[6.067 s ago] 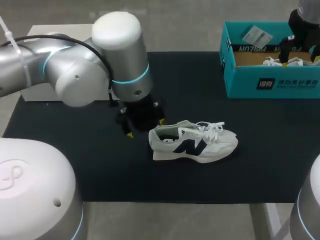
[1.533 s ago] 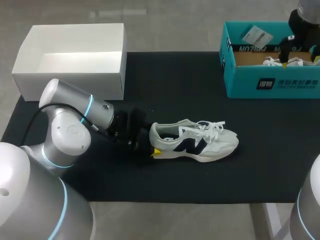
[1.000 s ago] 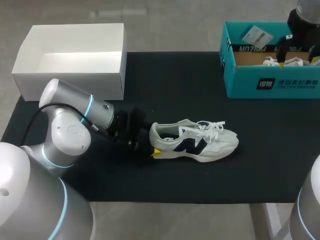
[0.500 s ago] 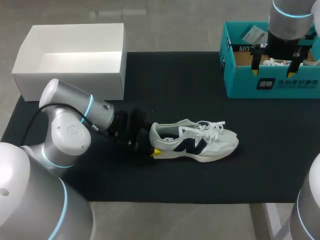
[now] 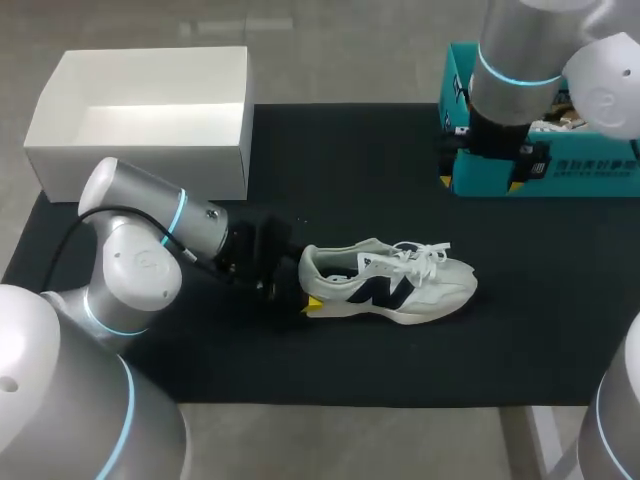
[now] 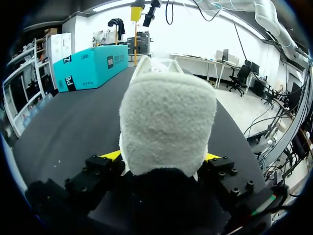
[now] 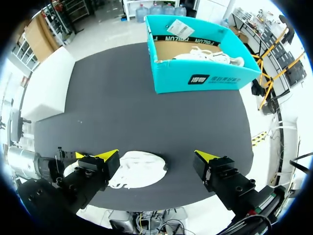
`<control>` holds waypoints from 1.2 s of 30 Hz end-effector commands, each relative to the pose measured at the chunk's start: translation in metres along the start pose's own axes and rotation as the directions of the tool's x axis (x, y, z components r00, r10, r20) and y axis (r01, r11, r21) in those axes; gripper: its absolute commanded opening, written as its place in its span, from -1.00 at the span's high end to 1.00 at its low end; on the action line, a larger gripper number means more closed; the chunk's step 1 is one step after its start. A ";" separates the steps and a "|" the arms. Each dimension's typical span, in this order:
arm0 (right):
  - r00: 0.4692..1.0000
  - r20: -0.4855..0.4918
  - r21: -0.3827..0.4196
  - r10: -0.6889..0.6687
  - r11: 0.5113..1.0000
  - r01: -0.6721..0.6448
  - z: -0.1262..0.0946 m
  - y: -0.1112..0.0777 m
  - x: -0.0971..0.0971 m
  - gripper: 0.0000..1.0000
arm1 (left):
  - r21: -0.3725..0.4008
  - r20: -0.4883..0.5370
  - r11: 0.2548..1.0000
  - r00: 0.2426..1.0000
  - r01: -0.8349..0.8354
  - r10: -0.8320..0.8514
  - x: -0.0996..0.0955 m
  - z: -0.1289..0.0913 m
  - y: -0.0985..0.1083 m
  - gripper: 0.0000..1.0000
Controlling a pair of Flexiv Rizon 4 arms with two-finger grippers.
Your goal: Take the shoe out of the shoebox, open the shoe tongue, remove and reinsert the insole, then place the shoe into the shoebox
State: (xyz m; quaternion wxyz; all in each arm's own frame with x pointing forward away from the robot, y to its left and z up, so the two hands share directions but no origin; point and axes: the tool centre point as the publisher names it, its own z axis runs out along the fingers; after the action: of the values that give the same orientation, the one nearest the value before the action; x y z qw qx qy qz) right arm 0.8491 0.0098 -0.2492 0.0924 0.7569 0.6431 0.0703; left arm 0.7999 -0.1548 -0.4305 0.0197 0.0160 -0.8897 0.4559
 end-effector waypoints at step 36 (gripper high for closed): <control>0.983 0.183 0.215 -0.028 0.977 -0.012 0.063 -0.097 0.154 -1.00 | 0.001 0.000 1.000 1.000 -0.001 0.001 -0.001 0.001 0.001 1.00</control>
State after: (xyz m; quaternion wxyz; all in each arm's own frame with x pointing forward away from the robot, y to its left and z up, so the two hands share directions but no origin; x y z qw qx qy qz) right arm 0.7980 0.1655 -0.3305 0.0597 0.7627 0.6410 -0.0624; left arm 0.7999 -0.1549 -0.4305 0.0197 0.0159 -0.8897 0.4559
